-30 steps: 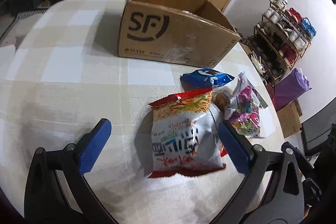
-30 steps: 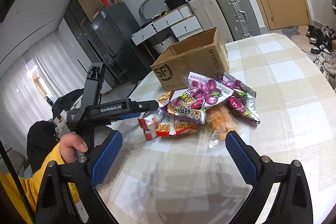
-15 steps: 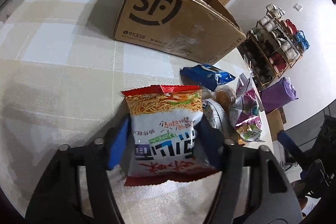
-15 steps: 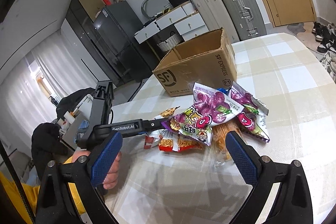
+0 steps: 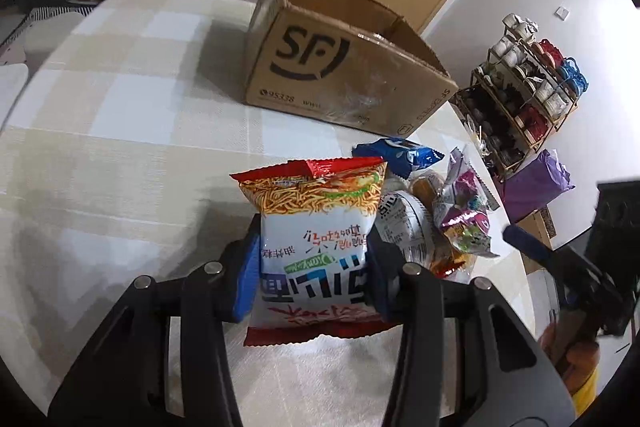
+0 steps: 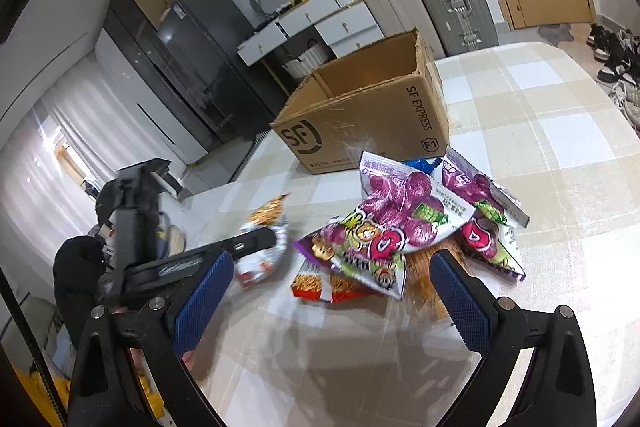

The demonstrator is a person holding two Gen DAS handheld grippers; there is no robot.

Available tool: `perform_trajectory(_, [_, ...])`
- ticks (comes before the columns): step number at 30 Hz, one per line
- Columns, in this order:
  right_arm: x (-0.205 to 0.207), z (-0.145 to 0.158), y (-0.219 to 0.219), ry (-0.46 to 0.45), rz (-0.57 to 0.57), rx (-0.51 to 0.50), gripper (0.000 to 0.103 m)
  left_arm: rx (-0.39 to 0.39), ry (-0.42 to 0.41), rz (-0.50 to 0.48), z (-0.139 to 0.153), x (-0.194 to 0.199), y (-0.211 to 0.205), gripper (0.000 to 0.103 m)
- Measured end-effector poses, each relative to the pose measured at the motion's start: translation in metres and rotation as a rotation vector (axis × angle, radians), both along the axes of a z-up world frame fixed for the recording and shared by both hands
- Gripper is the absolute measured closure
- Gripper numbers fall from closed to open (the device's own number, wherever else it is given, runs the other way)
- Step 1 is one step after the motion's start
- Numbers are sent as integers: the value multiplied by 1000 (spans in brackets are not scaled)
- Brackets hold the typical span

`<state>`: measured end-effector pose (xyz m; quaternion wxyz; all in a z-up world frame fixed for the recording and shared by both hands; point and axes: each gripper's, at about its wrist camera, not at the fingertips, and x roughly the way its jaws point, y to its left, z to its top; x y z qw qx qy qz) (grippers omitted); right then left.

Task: Organize snacks
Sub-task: 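Grasp the purple grape candy bag with the right tool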

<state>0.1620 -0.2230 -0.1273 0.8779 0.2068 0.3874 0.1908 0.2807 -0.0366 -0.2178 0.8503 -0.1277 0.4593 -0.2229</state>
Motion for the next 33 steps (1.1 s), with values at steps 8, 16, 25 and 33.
perform_trajectory(8, [39, -26, -6, 188, -102, 17, 3, 55, -97, 5, 32, -54, 39, 61])
perform_trajectory(16, [57, -28, 4, 203, -134, -63, 22, 45, -105, -17, 37, -86, 55, 61])
perform_trajectory(25, [46, -24, 6, 143, -148, -103, 53, 38, -100, -29, 37, -100, 55, 61])
perform_trajectory(33, [15, -7, 0, 42, -128, 0, 55, 45, -111, -13, 46, -114, 58, 61])
